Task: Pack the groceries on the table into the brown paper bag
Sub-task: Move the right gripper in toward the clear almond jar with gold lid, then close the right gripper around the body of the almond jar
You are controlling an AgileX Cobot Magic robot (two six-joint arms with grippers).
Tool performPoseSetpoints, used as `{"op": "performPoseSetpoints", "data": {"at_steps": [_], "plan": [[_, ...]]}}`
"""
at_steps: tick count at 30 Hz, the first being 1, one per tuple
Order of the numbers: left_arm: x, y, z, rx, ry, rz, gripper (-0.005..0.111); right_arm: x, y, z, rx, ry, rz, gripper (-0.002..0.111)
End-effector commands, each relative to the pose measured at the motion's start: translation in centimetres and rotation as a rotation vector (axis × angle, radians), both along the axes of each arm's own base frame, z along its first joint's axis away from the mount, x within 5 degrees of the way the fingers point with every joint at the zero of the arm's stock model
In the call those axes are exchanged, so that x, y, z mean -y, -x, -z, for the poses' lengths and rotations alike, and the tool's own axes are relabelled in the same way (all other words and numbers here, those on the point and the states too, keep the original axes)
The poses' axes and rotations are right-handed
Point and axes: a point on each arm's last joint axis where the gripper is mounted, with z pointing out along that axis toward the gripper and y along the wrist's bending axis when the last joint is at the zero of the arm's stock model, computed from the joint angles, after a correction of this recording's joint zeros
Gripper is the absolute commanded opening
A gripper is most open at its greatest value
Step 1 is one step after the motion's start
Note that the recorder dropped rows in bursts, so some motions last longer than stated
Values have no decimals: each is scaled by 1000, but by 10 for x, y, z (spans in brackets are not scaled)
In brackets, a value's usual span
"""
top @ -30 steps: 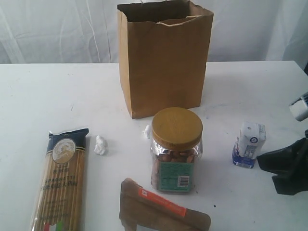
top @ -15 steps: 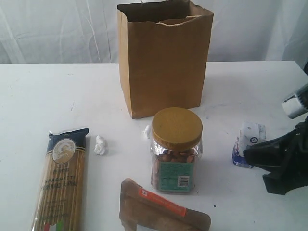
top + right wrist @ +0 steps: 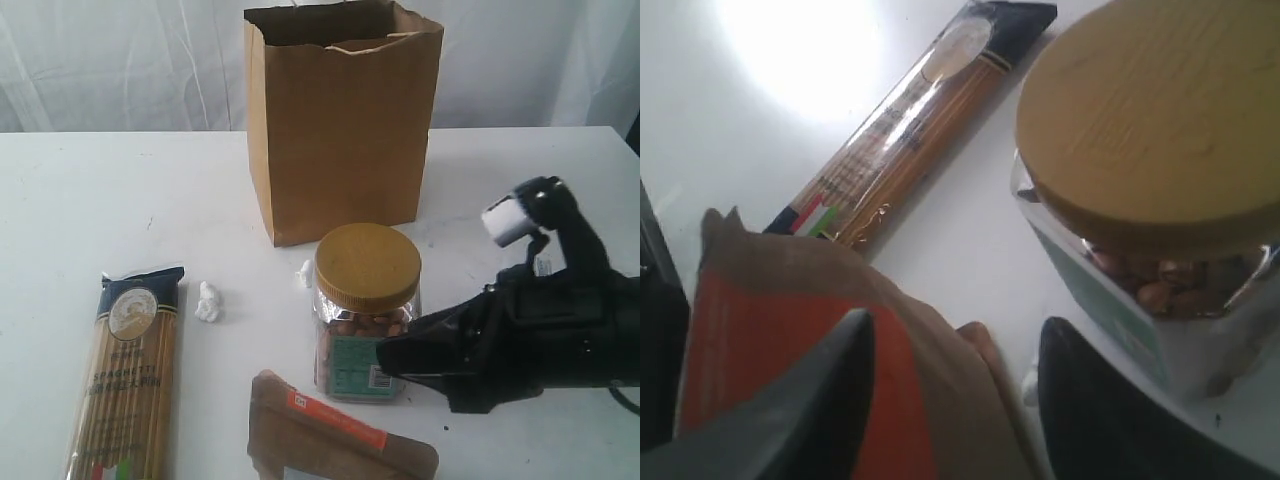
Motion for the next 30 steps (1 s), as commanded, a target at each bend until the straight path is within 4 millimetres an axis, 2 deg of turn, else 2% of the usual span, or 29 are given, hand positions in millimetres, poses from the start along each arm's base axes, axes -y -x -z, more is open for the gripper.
{"op": "performPoseSetpoints", "data": {"at_steps": [1,6,11,15,18,25,30], "plan": [[1,1,1,-2,-4,11,0,-15,-7,17,-73,-48,-32,47],[6,2,2,-7,4,65,0,-34,-8,33,-96,-59,-115,47],[9,2,2,-9,9,97,0,-45,-22,52,15,-15,-102,47],[9,2,2,-9,9,97,0,-38,-31,67,21,106,-35,46],[9,2,2,-9,9,97,0,-29,-38,71,26,210,72,40],[9,2,2,-9,9,97,0,-6,-52,70,88,417,297,38],[8,2,2,-6,-11,90,0,-4,-55,67,105,431,320,38]]}}
